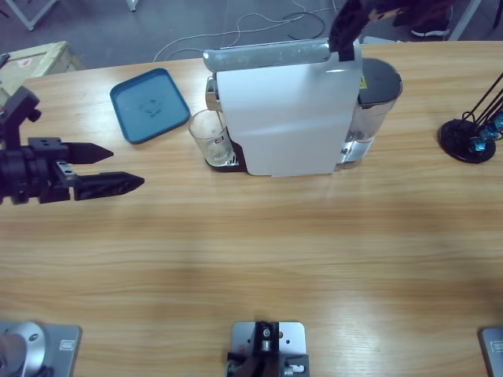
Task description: Pour coffee
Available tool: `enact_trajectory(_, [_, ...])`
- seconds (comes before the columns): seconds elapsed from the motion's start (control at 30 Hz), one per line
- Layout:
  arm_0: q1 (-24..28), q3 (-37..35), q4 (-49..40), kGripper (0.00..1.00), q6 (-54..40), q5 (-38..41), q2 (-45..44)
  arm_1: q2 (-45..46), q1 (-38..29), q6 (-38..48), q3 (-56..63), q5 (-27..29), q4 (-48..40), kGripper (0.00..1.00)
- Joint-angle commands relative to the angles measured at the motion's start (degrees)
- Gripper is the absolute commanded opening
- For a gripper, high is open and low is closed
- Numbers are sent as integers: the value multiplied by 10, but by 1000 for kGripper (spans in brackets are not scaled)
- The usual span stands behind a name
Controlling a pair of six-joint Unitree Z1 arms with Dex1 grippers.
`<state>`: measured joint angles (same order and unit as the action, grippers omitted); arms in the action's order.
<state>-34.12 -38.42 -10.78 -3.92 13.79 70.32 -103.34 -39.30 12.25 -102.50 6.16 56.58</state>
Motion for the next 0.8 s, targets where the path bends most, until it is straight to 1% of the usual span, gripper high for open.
enact_trajectory(0.03, [-6,15,3,1000,-2,18,5,122,-36,21,142,43,-43,1000])
enact_trajectory(0.13, [-6,18,0,1000,-3,20,-3,199,-61,23,257,58,-96,1000])
enact_trajectory(0.2, [-6,24,-2,1000,-3,20,-16,259,-65,23,333,78,-134,1000])
enact_trajectory(0.27, [-6,28,-2,1000,-3,20,-27,333,-65,7,421,103,-191,1000])
enact_trajectory(0.37, [-6,28,-2,1000,-2,34,-33,423,-66,-39,523,98,-258,1000])
enact_trajectory(0.43, [-6,30,-2,1000,-3,35,-32,465,-65,-42,566,84,-266,1000])
enact_trajectory(0.57, [-8,45,-3,1000,-2,44,-40,514,-65,-42,632,65,-296,1000])
enact_trajectory(0.63, [-9,53,-2,1000,-2,42,-62,536,-65,-47,646,58,-318,1000])
enact_trajectory(0.8, [-9,53,3,1000,-2,44,-70,540,-66,-65,666,39,-346,1000])
